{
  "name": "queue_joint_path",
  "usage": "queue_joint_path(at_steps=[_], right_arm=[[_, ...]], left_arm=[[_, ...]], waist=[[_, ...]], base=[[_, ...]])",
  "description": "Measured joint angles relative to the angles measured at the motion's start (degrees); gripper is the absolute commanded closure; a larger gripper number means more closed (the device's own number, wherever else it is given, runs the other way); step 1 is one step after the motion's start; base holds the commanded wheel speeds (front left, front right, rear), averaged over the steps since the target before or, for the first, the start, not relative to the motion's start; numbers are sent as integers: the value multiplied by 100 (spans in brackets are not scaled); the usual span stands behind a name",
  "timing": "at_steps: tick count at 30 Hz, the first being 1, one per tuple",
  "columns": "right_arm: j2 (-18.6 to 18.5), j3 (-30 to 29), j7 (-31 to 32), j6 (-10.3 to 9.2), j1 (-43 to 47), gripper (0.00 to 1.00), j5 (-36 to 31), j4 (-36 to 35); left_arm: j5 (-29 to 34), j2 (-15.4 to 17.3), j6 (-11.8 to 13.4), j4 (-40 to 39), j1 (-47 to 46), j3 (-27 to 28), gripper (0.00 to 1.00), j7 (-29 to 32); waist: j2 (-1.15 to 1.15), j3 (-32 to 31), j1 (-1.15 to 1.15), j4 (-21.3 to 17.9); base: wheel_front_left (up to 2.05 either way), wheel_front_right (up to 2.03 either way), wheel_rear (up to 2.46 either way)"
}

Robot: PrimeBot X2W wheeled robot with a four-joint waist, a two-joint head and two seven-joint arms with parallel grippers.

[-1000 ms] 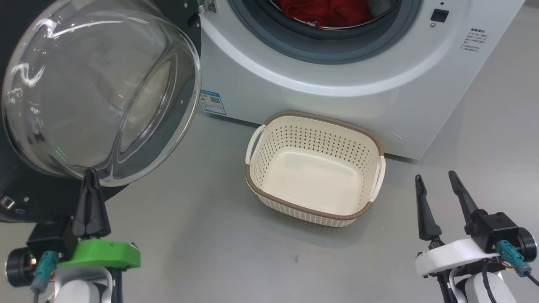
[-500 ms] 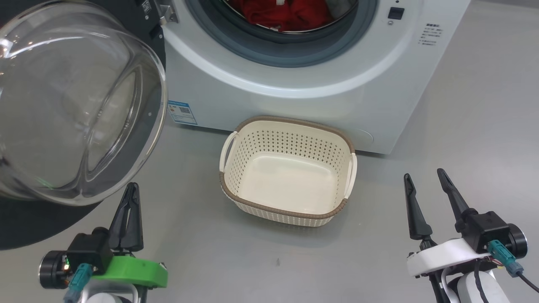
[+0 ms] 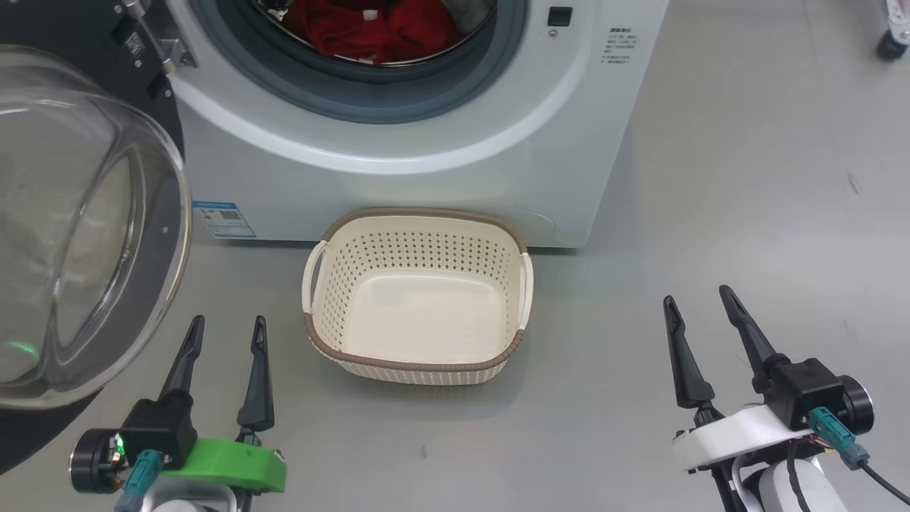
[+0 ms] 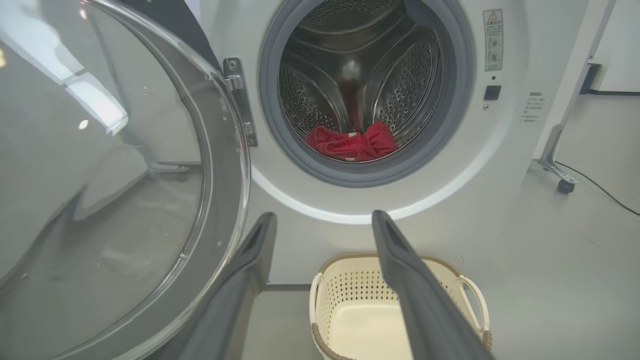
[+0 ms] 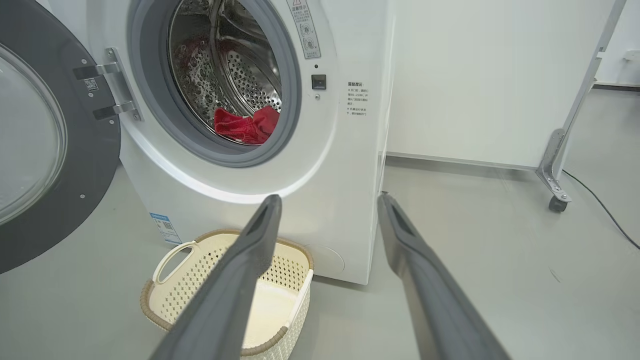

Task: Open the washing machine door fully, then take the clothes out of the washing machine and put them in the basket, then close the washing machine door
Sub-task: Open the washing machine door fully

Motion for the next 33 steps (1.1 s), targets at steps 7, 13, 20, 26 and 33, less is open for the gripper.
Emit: queue_joint_path(at_steps=[7,13,20,26,33], right_arm=[[3,64,0,31,2,0,10,-22],[9,75,0,31,36,0,43,-23],[19,-22,0,15,105,0,81,-62],[22,-32,0,14,105,0,81,-114],[22,-89,0,-29,153,0,82,-152]], left_arm=[[10,0,94,-7,3,96,0,0],[18,0,105,0,31,101,0,0],[140,-1,147,53,32,13,0,0],[151,1,155,138,36,15,0,0],[151,-3,172,201,49,-40,0,0]], waist=[[0,-24,0,-432],[0,-57,0,-754],[0,-108,0,-912],[0,-139,0,-920],[0,-175,0,-858]], base=[[0,0,0],[0,0,0],[0,0,0],[0,0,0],[0,0,0]])
